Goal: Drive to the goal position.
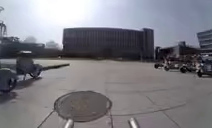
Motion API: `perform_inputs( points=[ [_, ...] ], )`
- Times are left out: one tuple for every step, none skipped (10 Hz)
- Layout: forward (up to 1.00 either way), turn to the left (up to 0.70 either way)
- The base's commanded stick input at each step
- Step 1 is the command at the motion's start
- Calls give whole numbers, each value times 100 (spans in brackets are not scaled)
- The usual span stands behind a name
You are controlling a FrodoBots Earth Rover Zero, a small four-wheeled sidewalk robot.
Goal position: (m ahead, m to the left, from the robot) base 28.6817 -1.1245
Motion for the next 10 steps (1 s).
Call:
perform_inputs(
  points=[
    [100, 0],
    [100, 0],
    [100, 0],
    [100, 0],
    [100, 0],
    [100, 0],
    [100, 0],
    [100, 0],
    [100, 0],
    [100, 0]
  ],
)
